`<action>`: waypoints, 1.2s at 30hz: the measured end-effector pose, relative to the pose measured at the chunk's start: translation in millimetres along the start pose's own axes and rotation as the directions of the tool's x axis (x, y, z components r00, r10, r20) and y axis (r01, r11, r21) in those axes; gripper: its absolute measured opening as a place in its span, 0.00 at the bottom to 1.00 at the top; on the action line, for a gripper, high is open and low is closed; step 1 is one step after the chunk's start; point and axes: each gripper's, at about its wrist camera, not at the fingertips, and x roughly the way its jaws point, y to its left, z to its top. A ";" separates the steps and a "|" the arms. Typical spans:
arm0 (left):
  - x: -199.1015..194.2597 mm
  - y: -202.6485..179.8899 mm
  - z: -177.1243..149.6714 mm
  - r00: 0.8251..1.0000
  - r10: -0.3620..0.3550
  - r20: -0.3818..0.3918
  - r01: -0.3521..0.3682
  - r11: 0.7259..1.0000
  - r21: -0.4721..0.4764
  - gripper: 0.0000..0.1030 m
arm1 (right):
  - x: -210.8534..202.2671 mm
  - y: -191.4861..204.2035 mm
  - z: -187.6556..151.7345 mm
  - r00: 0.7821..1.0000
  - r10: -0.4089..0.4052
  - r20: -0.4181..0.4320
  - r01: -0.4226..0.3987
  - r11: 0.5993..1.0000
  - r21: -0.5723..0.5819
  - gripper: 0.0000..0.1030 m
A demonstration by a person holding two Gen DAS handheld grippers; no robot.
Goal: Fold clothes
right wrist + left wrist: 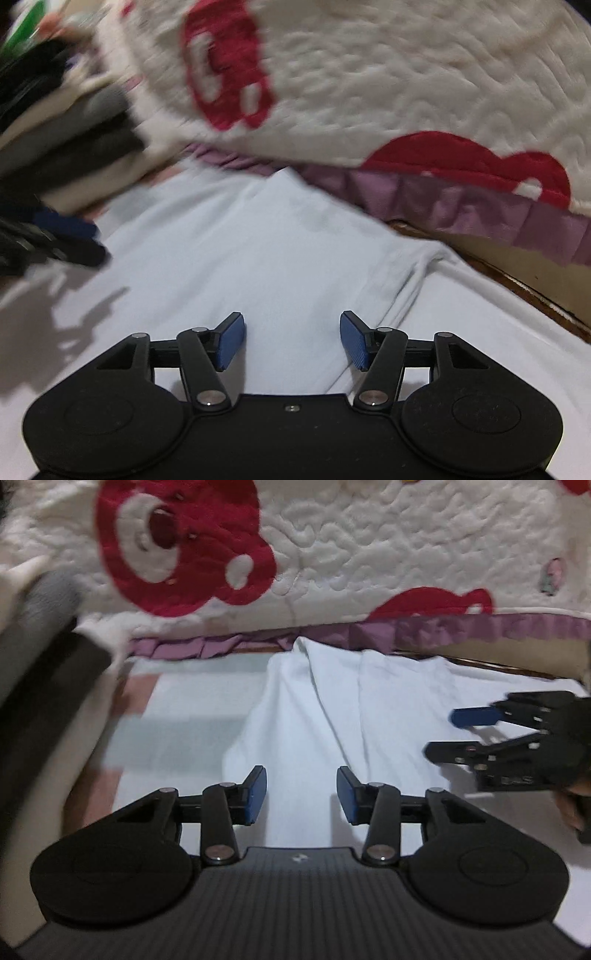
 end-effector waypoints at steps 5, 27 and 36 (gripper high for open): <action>37.5 18.0 17.9 0.993 0.111 -0.047 -0.112 0.993 -0.036 0.41 | 11.7 -30.0 11.1 0.999 0.005 0.041 -0.010 0.994 0.111 0.58; 22.3 -149.0 31.2 0.994 0.022 -0.105 0.008 0.961 0.276 0.65 | -137.9 -274.1 -92.0 0.864 -0.495 -0.087 0.465 0.723 0.511 0.57; 16.8 -235.5 17.9 0.983 -0.178 -0.055 0.186 0.959 0.215 0.65 | -241.8 -389.7 -155.1 0.866 -0.497 -0.048 0.363 0.561 0.744 0.59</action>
